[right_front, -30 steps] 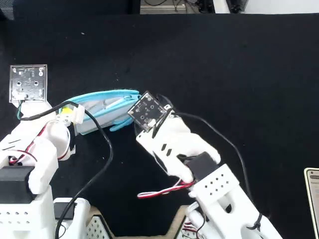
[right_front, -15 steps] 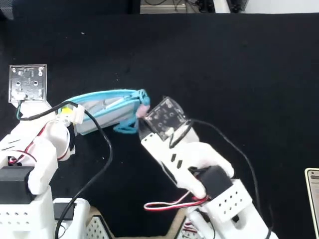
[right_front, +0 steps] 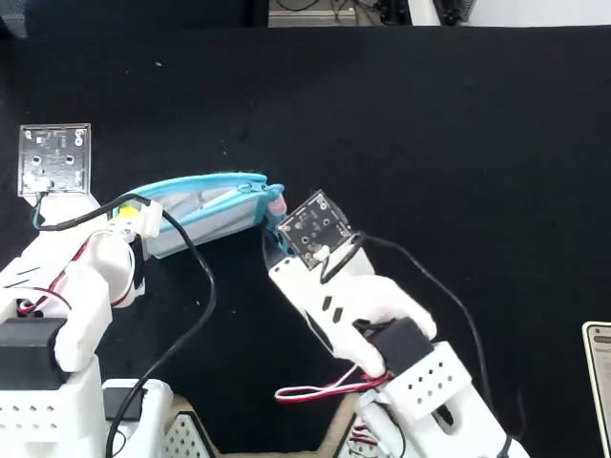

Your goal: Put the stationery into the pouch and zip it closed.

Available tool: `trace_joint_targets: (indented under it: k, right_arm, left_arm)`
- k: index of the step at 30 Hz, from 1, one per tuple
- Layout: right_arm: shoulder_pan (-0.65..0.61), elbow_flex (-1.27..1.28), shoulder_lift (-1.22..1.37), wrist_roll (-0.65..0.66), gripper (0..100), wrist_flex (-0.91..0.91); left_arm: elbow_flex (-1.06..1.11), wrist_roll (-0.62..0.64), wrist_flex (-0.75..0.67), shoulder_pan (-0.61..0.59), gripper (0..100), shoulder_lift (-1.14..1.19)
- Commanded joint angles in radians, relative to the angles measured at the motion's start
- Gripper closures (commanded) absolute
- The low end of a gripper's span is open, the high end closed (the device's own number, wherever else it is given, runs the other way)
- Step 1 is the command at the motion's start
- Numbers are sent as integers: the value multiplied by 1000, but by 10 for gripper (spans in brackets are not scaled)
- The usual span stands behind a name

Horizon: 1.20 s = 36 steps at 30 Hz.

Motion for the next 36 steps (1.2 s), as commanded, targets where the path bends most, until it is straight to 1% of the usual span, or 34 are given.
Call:
trace_joint_targets:
  k: [1,5,9,12,14,16,20,24,30,36]
  right_arm:
    - [14,45,-4,-9,723,-95]
    - [15,68,-10,-9,723,-118]
    - [17,65,-12,-6,723,-121]
    - [77,47,-12,43,723,-120]
    - [127,42,-12,55,723,-120]
    - [146,39,-12,55,723,-120]
    - [144,42,-13,46,723,-120]
    - [140,36,-13,-15,723,-121]
    - [83,45,-13,-14,723,-157]
    - [78,38,-13,-14,723,-157]
  left_arm:
    - [54,-21,2,1,970,6]
    - [54,-91,5,1,970,6]
    - [56,-114,8,1,970,6]
    - [56,-153,29,1,970,6]
    - [54,-189,41,1,970,6]
    - [54,-204,41,1,970,6]
    - [56,-206,41,1,970,6]
    - [56,-207,41,1,970,6]
    - [56,-207,43,1,970,6]
    - [68,-207,41,1,970,6]
